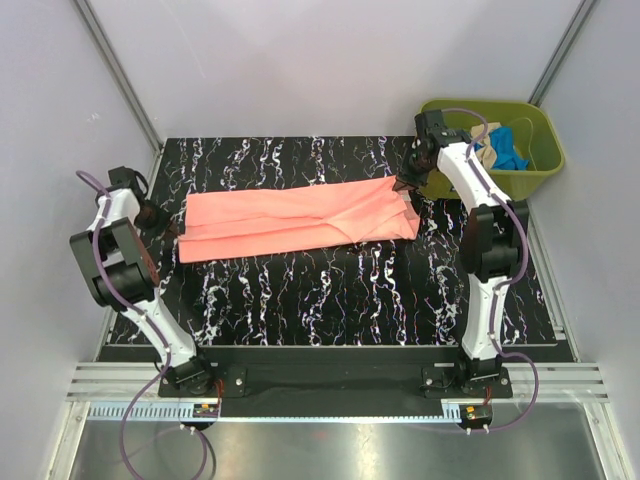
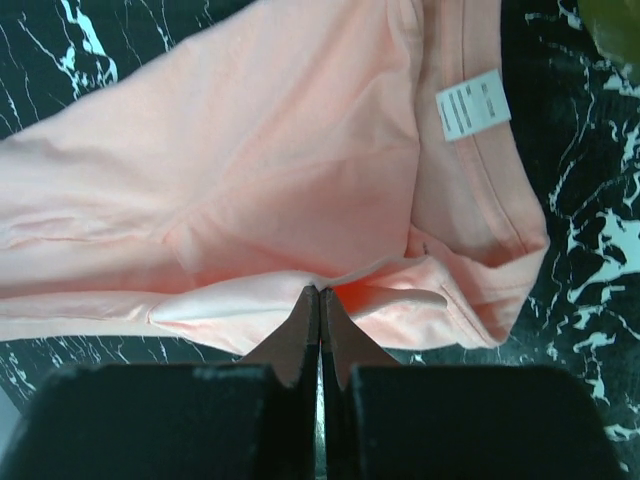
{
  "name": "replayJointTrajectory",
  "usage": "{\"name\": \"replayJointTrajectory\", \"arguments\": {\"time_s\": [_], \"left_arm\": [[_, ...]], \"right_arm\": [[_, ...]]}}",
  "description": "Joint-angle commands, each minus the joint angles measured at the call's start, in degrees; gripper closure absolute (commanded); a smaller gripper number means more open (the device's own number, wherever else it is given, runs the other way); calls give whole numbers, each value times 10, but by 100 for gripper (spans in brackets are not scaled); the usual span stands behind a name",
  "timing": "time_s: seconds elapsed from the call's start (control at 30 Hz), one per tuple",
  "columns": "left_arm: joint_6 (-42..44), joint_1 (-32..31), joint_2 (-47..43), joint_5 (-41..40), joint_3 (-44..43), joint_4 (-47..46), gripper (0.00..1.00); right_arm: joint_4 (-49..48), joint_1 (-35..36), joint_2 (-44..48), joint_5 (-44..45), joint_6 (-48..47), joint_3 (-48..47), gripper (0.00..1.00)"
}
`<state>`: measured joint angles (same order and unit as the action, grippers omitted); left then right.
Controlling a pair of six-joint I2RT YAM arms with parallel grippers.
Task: Fold and stack the t-shirts
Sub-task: Fold the tshirt
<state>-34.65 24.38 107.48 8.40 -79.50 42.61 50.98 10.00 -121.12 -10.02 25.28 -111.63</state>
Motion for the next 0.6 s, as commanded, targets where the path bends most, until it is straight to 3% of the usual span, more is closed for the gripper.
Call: {"name": "replayJointTrajectory", "arguments": {"time_s": [0.0,0.57], "left_arm": [[-3,-6,17,18,-44,-9,100],[-8,-20,85,17,-109,5,100]], "right_arm": [[12,-4,-23,9,-10,-55,100],[9,-13,-59,34,-9,-66,100]]}}
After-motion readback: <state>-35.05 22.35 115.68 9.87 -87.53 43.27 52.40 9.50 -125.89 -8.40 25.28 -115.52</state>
